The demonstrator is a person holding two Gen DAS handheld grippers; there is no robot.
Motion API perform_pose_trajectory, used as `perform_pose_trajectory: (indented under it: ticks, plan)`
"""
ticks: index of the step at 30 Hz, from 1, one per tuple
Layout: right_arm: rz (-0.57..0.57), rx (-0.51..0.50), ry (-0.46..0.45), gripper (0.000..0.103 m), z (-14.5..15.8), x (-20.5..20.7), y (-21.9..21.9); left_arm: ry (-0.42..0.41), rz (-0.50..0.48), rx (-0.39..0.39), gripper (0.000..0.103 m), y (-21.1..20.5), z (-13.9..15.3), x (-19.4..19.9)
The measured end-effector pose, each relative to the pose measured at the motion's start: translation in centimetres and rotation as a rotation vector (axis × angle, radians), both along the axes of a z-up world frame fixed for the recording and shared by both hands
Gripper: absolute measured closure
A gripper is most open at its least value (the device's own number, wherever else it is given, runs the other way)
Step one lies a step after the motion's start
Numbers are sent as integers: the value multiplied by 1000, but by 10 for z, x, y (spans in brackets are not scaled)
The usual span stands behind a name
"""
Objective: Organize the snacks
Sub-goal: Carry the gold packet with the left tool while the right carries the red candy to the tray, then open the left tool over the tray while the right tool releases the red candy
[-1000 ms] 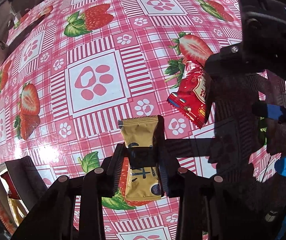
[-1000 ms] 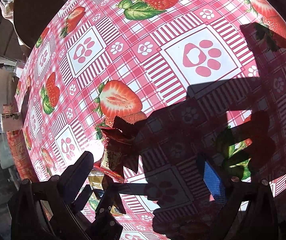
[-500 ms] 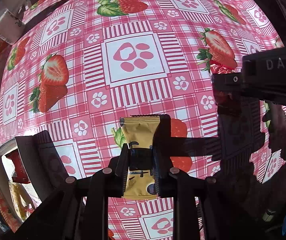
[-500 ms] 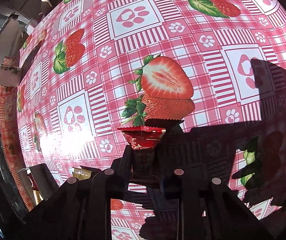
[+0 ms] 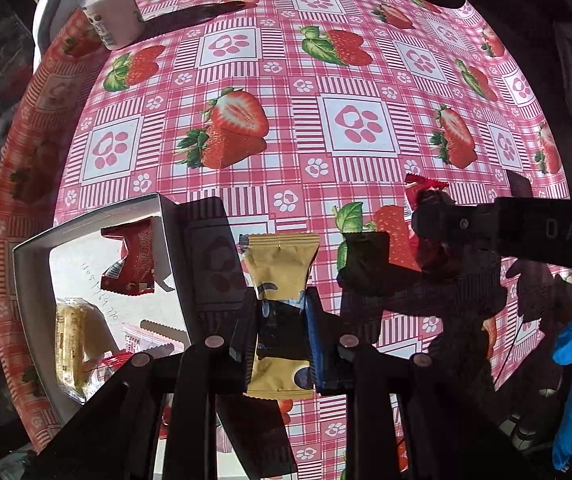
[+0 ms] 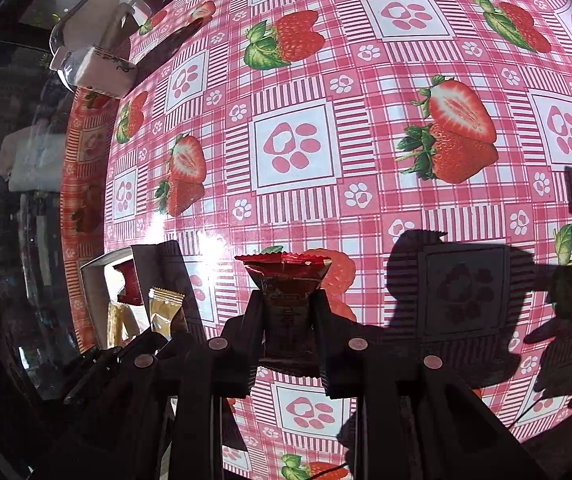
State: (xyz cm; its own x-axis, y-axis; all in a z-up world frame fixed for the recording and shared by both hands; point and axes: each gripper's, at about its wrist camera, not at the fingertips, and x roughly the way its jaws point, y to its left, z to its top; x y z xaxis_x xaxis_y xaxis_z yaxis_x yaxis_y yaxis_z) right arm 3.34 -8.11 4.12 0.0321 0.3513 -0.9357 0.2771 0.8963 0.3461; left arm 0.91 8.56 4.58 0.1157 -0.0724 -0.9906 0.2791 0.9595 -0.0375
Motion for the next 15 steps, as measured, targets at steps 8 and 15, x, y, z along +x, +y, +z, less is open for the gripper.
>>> perform_pose_trajectory:
  ticks: [8,15]
  plan:
    - [237,101,-18,78,9,47,125,23,161,62,79,99,0,-28]
    - [419,60,18,77,-3,57,203,29,252,75,35,152,-2,-47]
